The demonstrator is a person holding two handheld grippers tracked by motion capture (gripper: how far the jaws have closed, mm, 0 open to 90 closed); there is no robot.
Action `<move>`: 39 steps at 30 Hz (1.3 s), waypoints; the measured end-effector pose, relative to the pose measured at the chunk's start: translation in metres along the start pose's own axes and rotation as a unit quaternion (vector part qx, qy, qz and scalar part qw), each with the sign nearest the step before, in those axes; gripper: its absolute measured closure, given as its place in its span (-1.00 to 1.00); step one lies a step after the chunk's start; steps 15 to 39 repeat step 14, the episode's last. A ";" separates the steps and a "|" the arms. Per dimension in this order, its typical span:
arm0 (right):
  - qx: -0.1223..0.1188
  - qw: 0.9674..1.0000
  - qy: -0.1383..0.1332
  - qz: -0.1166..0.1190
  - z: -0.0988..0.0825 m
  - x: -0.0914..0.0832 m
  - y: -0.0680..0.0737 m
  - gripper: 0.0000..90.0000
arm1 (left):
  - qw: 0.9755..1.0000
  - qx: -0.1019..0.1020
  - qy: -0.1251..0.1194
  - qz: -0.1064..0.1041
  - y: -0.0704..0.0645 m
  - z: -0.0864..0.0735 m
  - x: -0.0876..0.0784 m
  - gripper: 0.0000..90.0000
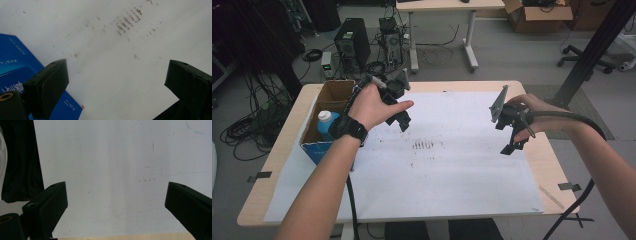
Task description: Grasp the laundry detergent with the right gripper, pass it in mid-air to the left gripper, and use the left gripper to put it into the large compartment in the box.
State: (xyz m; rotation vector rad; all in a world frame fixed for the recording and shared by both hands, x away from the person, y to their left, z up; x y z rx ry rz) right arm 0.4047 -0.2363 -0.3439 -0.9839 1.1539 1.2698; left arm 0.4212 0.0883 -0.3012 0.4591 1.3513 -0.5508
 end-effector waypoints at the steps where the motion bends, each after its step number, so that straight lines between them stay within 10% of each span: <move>1: 0.000 1.000 0.000 0.000 0.000 0.000 0.000 -0.90 | 1.000 0.000 0.000 0.000 0.000 0.000 0.000 -0.88; 39: -0.005 1.000 0.002 -0.002 0.001 0.000 0.002 -0.89 | 1.000 0.000 0.004 0.001 0.000 -0.003 0.001 -0.88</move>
Point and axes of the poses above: each handheld gripper's, and its own axes: x roughly forward along the jaws, z roughly out of its top, y roughly to its left, the point moved 5 cm from there along x, roughly forward along the jaws, and after that the axes turned 1 degree about y, right-handed, at the moved point
